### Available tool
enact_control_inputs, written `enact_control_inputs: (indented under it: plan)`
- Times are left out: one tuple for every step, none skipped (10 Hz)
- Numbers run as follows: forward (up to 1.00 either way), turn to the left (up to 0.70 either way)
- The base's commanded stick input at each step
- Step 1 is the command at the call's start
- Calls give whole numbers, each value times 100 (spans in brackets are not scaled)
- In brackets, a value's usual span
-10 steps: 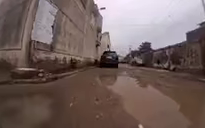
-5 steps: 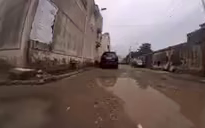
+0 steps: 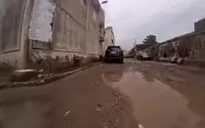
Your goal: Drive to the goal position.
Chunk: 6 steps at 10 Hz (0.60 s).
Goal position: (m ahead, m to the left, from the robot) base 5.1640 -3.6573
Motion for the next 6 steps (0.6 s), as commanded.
enact_control_inputs:
  plan:
    - [50, 50]
    - [50, 50]
    - [50, 50]
    - [50, 50]
    - [50, 50]
    - [43, 43]
